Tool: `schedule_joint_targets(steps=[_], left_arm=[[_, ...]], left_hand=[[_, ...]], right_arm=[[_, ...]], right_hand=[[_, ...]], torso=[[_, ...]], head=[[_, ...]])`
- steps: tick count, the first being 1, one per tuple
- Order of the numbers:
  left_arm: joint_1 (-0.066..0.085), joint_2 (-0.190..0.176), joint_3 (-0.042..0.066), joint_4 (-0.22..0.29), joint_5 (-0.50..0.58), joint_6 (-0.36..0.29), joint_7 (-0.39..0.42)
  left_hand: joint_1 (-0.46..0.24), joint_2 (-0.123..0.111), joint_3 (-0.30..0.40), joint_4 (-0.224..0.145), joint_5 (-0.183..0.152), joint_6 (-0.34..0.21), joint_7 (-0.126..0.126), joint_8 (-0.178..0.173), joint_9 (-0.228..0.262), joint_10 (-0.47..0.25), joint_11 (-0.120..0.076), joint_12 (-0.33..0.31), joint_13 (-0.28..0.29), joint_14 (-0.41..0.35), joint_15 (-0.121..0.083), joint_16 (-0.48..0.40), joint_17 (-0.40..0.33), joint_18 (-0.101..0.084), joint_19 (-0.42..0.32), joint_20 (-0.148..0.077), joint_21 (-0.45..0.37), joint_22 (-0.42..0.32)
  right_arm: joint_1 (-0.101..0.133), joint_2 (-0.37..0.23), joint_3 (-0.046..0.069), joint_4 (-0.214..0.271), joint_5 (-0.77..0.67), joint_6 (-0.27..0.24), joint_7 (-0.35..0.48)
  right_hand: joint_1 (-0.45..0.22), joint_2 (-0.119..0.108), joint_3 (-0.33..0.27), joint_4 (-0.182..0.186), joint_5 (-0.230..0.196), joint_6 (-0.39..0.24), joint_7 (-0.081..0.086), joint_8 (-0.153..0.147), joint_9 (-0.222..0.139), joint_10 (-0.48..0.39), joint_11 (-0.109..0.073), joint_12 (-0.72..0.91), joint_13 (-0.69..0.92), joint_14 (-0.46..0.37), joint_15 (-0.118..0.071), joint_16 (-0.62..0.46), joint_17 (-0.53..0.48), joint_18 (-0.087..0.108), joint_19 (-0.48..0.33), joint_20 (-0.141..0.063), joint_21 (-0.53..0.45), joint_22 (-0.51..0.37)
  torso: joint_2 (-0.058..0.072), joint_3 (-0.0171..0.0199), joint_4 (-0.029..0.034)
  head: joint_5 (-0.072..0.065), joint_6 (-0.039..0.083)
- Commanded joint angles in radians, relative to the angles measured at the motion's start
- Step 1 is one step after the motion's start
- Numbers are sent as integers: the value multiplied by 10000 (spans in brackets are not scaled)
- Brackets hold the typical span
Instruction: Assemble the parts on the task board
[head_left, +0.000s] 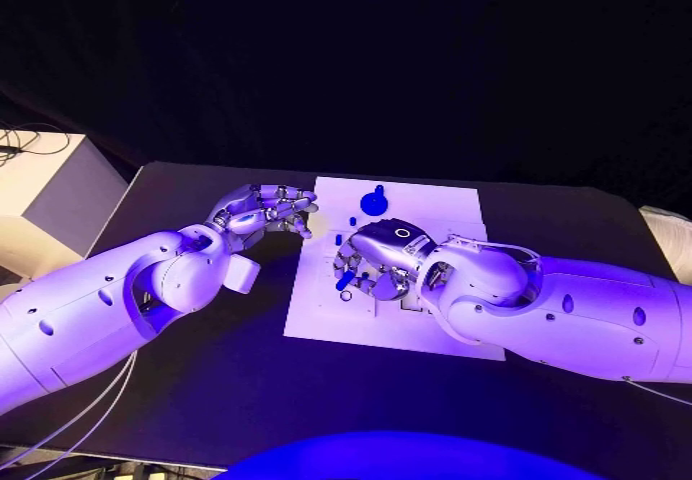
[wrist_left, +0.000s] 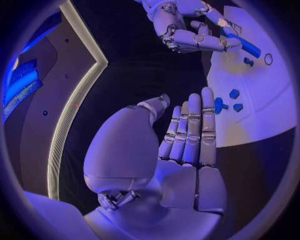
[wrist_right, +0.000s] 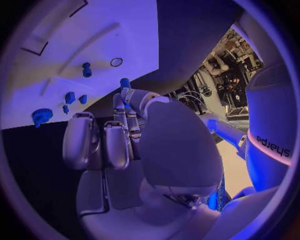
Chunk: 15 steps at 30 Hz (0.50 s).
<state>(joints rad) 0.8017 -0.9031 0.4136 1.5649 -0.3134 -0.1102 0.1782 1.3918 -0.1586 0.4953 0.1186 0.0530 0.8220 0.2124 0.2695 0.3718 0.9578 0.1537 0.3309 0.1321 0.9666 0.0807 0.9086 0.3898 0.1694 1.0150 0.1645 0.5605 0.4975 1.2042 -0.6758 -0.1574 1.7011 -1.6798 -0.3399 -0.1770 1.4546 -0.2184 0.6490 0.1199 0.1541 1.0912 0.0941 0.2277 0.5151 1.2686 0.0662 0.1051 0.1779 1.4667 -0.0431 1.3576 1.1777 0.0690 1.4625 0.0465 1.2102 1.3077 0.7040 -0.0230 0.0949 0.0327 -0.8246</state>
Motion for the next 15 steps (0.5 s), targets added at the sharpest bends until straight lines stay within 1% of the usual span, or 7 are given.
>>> schedule_joint_targets(steps=[1, 10, 15], left_arm=[[-5, 12, 5, 14, -26, 167, 45], [-5, 13, 5, 17, -26, 170, 40], [-5, 2, 5, 8, -26, 160, 37]], left_hand=[[120, -2, 32, 33, -9, -43, 143, 42, -15, -69, 17, 67, -17, -65, -17, -66, 17, 127, 83, 9, -33, -14], [120, -2, 32, 33, -9, -43, 143, 42, -15, -69, 17, 67, -17, -65, -17, -66, 17, 127, 83, 9, -33, -14], [120, -2, 32, 33, -9, -43, 143, 42, -15, -69, 17, 67, -17, -65, -17, -66, 17, 127, 83, 9, -33, -14]], right_arm=[[-38, 44, -12, -40, -340, 236, -167], [-97, 131, -62, -162, -519, 542, -339], [-181, 193, -84, -227, -718, 528, -525]], right_hand=[[-281, 254, 43, -39, -48, 16, 67, 59, -17, 435, -346, -24, 0, 318, -69, -5, 2, -109, 847, -58, 36, 1153], [-300, 254, 59, -64, -70, 8, 72, 65, -4, 435, -344, -31, 5, 321, -65, 7, 23, -112, 847, -55, 56, 1163], [-300, 254, 59, -64, -70, 8, 72, 65, -4, 435, -344, -31, 5, 321, -65, 7, 23, -112, 847, -55, 56, 1163]], torso=[[0, 3, -1], [2, 4, -8], [7, 10, -7]], head=[[-11, -3], [3, -54], [5, -67]])
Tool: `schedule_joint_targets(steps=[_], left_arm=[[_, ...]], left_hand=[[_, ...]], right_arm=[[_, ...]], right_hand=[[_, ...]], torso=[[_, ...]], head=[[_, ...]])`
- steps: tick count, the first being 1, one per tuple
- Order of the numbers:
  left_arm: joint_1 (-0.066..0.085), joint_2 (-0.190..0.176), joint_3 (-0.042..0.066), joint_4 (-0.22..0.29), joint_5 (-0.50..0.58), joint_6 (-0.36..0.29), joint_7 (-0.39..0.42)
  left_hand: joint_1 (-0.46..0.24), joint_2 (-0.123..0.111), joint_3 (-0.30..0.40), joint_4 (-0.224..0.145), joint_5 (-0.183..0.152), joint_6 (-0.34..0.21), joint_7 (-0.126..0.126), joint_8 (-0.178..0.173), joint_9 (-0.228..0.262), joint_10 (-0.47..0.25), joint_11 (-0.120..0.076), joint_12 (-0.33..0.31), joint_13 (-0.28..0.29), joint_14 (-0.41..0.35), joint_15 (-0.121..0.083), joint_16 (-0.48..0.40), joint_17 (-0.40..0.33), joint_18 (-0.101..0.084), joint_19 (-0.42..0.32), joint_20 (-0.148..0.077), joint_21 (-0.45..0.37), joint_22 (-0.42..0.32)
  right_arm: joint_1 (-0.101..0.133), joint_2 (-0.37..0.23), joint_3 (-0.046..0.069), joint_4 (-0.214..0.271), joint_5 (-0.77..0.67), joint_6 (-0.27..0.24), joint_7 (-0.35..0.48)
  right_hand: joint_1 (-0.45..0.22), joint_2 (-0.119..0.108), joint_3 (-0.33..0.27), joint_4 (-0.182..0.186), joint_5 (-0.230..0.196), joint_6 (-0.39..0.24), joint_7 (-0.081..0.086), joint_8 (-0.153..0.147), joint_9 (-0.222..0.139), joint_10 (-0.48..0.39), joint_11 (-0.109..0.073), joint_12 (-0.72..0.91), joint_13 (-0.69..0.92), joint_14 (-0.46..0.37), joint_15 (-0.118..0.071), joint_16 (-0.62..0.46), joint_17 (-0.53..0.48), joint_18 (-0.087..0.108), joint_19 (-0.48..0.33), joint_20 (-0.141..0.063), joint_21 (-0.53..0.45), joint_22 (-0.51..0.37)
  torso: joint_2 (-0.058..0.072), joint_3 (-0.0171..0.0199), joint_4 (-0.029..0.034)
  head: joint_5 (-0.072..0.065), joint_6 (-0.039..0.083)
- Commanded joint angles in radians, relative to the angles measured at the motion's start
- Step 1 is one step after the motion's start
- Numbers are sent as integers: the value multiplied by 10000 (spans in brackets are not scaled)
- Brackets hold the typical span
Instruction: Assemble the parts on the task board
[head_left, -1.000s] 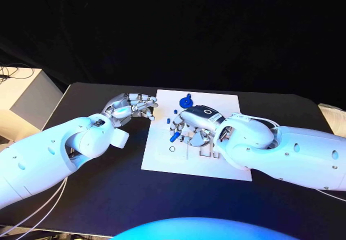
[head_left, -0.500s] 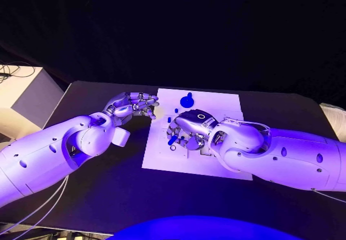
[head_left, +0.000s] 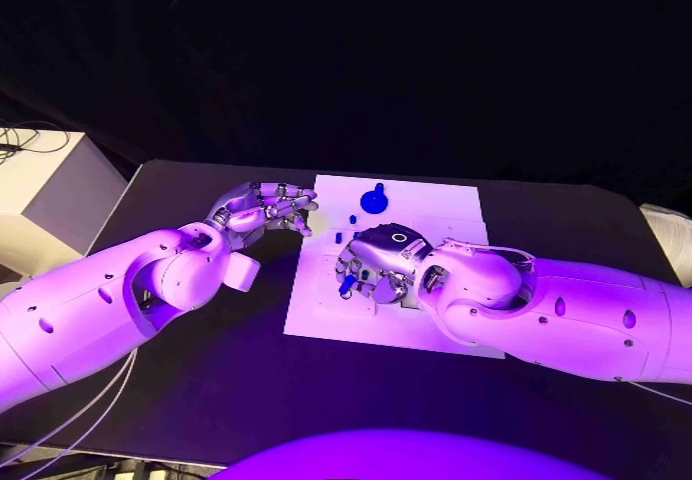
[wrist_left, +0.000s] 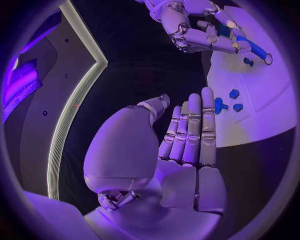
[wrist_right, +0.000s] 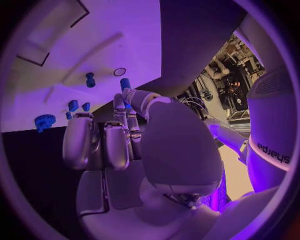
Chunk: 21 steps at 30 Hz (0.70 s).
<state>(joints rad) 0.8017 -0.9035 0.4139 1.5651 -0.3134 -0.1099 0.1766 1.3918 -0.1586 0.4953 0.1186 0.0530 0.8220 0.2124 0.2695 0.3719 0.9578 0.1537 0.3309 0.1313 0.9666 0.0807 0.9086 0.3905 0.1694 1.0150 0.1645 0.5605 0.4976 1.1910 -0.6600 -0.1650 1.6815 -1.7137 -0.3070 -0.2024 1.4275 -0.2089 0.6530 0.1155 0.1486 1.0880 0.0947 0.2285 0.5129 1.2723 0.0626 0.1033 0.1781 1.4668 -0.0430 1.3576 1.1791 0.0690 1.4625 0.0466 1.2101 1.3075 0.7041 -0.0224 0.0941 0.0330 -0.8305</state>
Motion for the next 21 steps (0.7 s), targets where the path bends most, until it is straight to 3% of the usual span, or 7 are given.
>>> schedule_joint_targets(steps=[1, 21], left_arm=[[-5, 5, 2, 5, -26, 158, 53], [-4, -18, 2, 11, -26, 147, 46]], left_hand=[[120, -2, 31, 33, -8, -43, 143, 42, -15, -69, 17, 67, -9, -64, -17, -66, 9, 128, 83, 10, -33, -15], [120, -2, 31, 33, -8, -43, 143, 42, -15, -69, 17, 67, -9, -64, -17, -66, 9, 128, 83, 10, -33, -15]], right_arm=[[-66, 47, -10, -46, -413, 180, -305], [-183, 223, -21, -301, -862, 256, -545]], right_hand=[[-29, 159, 19, -20, -15, 40, 66, 57, 17, 399, -307, -12, 4, 320, -66, 7, 9, -112, 847, -56, 56, 1165], [-89, 157, 45, -71, -86, 29, 69, 77, 51, 406, -303, -24, 18, 322, -61, 13, 16, -112, 845, -52, 57, 1168]], torso=[[6, 4, 4], [-6, -7, 3]], head=[[6, -11], [34, -77]])
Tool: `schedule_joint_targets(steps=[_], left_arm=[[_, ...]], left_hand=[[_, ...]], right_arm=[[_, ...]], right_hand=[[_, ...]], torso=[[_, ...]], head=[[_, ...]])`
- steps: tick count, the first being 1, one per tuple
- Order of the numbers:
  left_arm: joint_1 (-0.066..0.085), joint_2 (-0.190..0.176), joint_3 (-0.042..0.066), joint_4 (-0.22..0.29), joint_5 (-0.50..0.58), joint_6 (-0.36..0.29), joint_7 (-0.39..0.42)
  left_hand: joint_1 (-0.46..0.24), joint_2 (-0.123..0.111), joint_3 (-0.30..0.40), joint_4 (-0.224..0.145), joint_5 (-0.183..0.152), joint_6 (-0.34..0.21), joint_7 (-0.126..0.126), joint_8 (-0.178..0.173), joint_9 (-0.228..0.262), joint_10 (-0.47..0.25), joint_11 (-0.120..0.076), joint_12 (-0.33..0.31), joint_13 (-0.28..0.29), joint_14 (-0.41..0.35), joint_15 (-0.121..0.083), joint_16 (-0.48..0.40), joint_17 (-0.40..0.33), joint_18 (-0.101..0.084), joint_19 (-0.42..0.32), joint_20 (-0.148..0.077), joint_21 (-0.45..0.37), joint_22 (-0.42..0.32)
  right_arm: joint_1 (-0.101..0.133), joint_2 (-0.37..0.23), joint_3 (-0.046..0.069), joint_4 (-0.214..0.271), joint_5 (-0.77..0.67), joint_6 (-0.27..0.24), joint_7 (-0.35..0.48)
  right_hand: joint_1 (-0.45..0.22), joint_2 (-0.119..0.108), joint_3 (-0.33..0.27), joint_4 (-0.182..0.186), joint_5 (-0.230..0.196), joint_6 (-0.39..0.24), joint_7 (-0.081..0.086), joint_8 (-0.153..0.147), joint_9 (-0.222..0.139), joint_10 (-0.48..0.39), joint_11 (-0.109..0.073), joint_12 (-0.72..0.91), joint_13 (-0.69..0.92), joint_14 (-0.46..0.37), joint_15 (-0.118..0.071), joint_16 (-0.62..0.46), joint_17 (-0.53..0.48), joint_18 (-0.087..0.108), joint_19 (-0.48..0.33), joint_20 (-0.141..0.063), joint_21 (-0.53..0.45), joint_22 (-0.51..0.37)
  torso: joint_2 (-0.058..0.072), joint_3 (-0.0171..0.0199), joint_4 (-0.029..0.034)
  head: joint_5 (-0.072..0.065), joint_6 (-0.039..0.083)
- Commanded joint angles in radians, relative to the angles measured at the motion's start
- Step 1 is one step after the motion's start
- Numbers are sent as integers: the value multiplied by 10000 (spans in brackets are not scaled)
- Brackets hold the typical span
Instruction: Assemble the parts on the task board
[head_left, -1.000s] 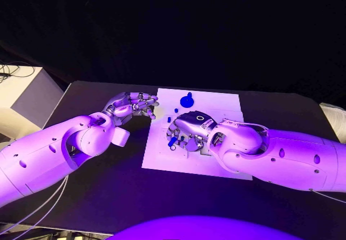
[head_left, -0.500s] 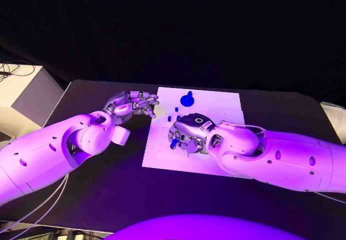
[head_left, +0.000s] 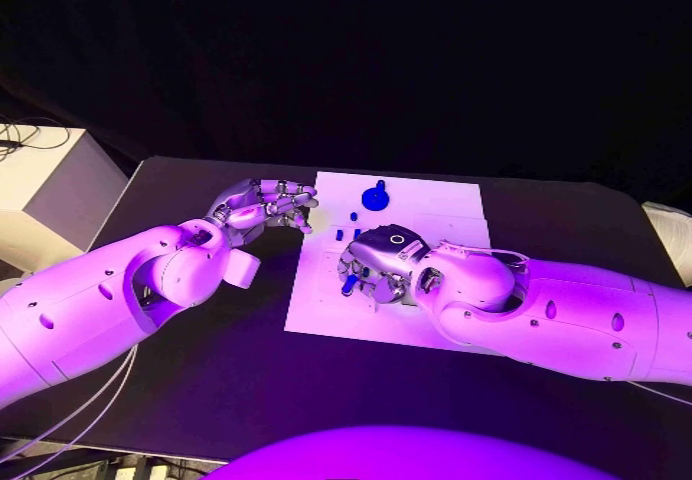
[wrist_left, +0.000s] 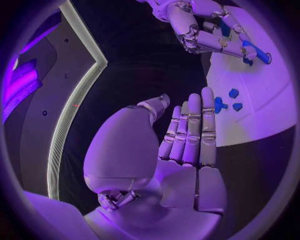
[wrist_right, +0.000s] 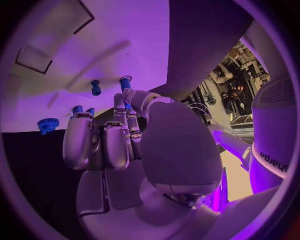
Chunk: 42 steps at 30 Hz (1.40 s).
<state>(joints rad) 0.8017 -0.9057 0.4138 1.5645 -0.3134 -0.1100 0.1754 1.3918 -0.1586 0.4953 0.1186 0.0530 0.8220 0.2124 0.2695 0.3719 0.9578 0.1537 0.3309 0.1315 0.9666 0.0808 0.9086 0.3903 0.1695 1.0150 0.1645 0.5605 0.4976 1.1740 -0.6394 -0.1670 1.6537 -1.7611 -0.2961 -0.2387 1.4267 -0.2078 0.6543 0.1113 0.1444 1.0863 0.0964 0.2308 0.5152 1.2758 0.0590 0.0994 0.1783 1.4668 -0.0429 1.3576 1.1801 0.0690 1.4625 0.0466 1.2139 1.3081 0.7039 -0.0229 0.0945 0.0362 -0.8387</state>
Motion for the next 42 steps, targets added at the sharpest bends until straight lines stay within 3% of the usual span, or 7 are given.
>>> schedule_joint_targets(steps=[1, 13, 42], left_arm=[[-4, 4, 3, 17, -26, 148, 58], [-4, -1, 3, 24, -26, 138, 67], [-4, -22, 3, 41, -26, 141, 57]], left_hand=[[120, -2, 31, 33, -8, -43, 143, 42, -16, -69, 17, 67, -11, -65, -18, -66, 11, 127, 83, 9, -33, -16], [122, -8, 24, 44, -9, -55, 150, 58, -26, -81, 24, 83, -17, -67, -11, -71, 14, 123, 89, 11, -40, -21], [122, -8, 24, 44, -9, -55, 150, 58, -26, -81, 24, 83, -17, -67, -11, -71, 14, 123, 89, 11, -40, -21]], right_arm=[[-15, 22, -1, -27, -410, 166, -187], [-96, 126, -71, -63, -448, 458, -148], [-211, 124, -137, -38, -557, 418, -231]], right_hand=[[-81, 146, 31, -30, -45, 46, 52, 54, 28, 371, -268, 15, 16, 321, -61, 13, 5, -113, 845, -52, 20, 1162], [-97, 149, 43, -48, -69, 45, 50, 61, 40, 377, -270, 13, 21, 324, -62, 21, 18, -114, 846, -52, 31, 1167], [-259, 90, 84, -250, 79, -33, 86, 79, 116, 305, -239, -70, 53, 315, -36, 12, 3, -112, 836, -37, 13, 1170]], torso=[[-4, -2, 0], [-1, 2, 3], [-2, 4, -4]], head=[[2, 6], [0, -18], [27, -43]])
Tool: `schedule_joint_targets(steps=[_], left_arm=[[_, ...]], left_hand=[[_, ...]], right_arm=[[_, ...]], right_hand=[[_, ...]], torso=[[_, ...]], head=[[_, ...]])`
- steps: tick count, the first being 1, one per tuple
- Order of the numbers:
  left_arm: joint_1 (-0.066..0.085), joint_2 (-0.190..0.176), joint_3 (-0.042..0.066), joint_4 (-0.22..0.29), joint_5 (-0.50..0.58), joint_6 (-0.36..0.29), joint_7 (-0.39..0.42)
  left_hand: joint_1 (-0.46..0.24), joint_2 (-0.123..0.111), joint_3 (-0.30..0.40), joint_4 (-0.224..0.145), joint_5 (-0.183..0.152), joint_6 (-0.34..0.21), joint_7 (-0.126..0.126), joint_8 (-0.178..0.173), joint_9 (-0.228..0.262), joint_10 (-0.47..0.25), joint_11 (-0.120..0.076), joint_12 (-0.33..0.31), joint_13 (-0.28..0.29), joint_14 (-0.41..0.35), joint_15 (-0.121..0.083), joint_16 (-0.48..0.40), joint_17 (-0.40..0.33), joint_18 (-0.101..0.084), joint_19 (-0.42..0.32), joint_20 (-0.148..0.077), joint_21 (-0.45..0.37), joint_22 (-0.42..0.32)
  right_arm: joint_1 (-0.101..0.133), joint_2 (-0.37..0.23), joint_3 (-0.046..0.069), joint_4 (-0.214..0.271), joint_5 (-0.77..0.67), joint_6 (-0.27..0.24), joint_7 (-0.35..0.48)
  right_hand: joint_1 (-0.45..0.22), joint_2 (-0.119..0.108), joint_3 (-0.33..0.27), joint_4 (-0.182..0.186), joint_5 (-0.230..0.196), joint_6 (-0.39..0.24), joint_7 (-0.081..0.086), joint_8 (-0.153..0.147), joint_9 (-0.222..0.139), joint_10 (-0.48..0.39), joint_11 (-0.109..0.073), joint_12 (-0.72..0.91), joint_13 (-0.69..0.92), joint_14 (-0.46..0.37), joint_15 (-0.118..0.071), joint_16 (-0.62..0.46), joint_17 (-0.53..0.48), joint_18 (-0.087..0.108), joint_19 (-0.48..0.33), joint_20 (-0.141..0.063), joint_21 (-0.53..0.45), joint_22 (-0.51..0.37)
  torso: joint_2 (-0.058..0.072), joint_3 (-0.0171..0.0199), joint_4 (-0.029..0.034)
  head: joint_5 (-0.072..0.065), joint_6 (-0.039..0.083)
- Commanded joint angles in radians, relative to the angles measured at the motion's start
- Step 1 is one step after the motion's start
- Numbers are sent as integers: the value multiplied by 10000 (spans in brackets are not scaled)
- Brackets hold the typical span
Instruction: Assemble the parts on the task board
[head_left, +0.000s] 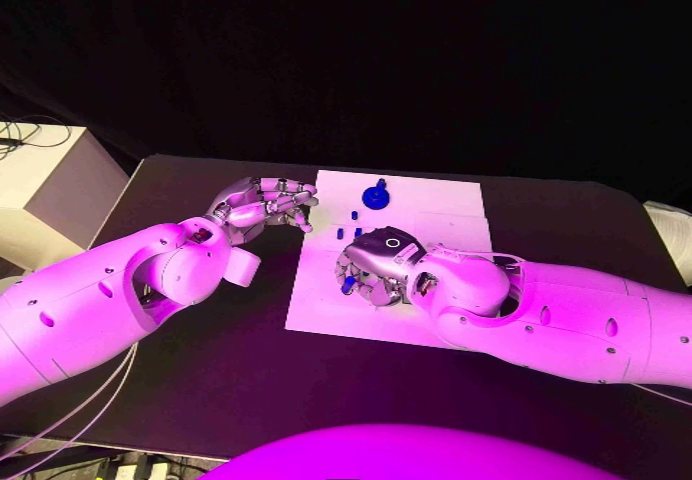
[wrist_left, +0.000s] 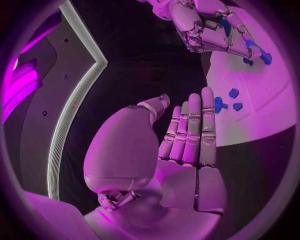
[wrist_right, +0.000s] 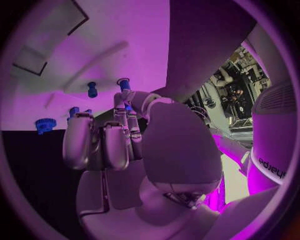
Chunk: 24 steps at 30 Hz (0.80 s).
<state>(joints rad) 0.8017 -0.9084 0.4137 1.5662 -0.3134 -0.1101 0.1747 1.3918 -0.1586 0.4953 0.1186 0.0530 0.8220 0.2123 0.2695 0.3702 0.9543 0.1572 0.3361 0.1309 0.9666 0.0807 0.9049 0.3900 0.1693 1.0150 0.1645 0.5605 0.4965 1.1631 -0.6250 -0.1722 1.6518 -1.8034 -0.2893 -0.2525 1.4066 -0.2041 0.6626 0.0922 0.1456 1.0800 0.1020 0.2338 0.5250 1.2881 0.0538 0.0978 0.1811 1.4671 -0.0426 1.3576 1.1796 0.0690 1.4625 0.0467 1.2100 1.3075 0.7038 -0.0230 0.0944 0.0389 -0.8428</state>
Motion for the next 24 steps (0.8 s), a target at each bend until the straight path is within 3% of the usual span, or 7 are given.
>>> schedule_joint_targets(steps=[1, 24], left_arm=[[-4, 6, 3, 23, -26, 143, 63], [-4, 21, 3, -3, -25, 186, 14]], left_hand=[[122, -8, 25, 44, -9, -54, 150, 58, -9, -46, -11, 31, -11, -66, -11, -33, 16, 124, 89, 12, -40, -10], [117, -6, 18, 66, -10, -65, 155, 77, -21, -58, -7, 50, -18, -65, -6, -35, 20, 122, 96, 14, -48, -18]], right_arm=[[-107, -33, -86, -4, -152, 325, -98], [-137, -239, -85, 451, -689, -377, -285]], right_hand=[[-60, 63, 9, -72, 61, 35, 27, 54, 23, 193, -189, -50, 30, 312, -41, 14, 10, -114, 837, -38, 67, 1183], [-107, 156, 144, -230, -121, 59, 3, 97, 83, 286, -216, -38, 78, 329, -66, 50, 58, -120, 848, -56, 149, 1224]], torso=[[0, 6, -6], [0, 5, 0]], head=[[2, 1], [-4, 21]])
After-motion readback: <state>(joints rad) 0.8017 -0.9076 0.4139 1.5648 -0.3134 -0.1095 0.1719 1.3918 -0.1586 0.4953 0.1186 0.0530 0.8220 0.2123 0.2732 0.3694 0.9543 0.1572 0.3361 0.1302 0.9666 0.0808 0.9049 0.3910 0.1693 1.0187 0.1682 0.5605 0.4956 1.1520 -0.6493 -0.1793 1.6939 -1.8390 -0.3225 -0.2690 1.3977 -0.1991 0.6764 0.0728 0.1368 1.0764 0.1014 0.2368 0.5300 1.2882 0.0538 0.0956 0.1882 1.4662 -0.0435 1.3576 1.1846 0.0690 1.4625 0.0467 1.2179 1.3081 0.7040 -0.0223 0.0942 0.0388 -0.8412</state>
